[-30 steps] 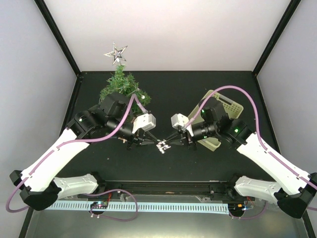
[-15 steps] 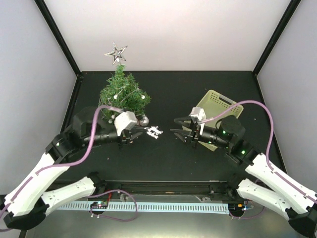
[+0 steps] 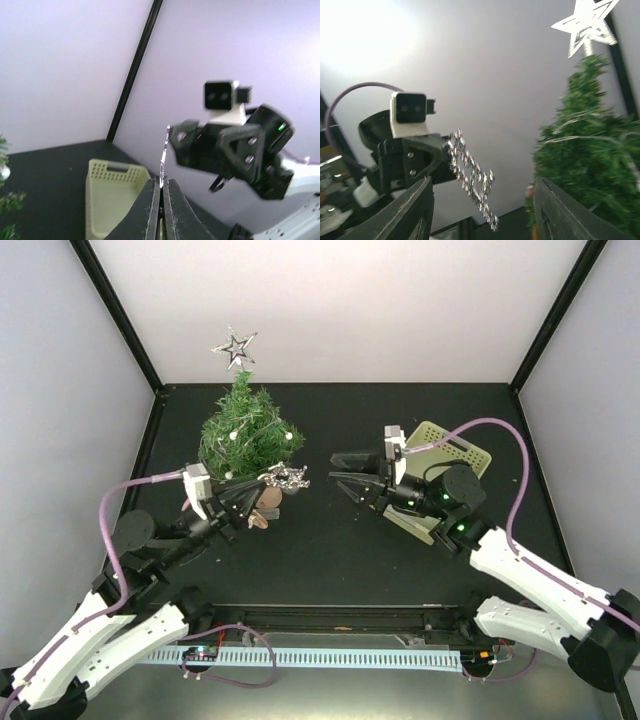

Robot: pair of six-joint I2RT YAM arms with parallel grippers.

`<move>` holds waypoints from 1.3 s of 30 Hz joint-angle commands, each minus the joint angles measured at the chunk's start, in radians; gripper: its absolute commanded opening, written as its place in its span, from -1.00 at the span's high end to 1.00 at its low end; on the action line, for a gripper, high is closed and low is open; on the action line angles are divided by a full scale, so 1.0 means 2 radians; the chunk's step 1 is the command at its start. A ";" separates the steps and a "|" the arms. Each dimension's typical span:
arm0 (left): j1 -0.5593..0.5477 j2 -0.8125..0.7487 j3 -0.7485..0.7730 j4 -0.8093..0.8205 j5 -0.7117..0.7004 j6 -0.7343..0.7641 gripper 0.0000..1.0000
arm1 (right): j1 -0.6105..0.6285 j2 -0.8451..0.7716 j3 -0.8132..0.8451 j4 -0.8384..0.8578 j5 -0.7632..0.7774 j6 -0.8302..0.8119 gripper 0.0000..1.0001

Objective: Decorate the small christmas tree
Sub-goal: Place the decoration item on the Christmas tree.

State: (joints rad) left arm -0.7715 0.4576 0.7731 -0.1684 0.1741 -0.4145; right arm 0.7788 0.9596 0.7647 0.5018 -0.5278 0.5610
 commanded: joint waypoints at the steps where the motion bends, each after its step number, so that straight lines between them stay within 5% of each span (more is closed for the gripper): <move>1: 0.004 -0.018 0.003 0.092 -0.012 -0.054 0.97 | 0.001 0.042 0.002 0.127 -0.088 0.095 -0.12; 10: 0.004 -0.015 -0.001 0.122 0.006 -0.069 0.97 | 0.014 0.091 0.036 0.169 -0.151 0.110 -0.06; 18: 0.004 -0.008 -0.011 0.137 0.016 -0.080 0.97 | 0.019 0.103 0.053 0.168 -0.136 0.103 0.22; 34: 0.004 -0.008 -0.019 0.150 0.026 -0.090 0.97 | 0.020 0.118 0.070 0.113 -0.130 0.092 0.36; 39: 0.004 -0.008 -0.021 0.152 0.026 -0.090 0.97 | 0.020 0.121 0.070 0.112 -0.136 0.090 0.94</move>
State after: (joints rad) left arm -0.7715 0.4408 0.7353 0.0959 0.2131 -0.5819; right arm 0.8135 1.1961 0.8913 0.7284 -0.7959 0.7605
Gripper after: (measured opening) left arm 0.019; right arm 0.131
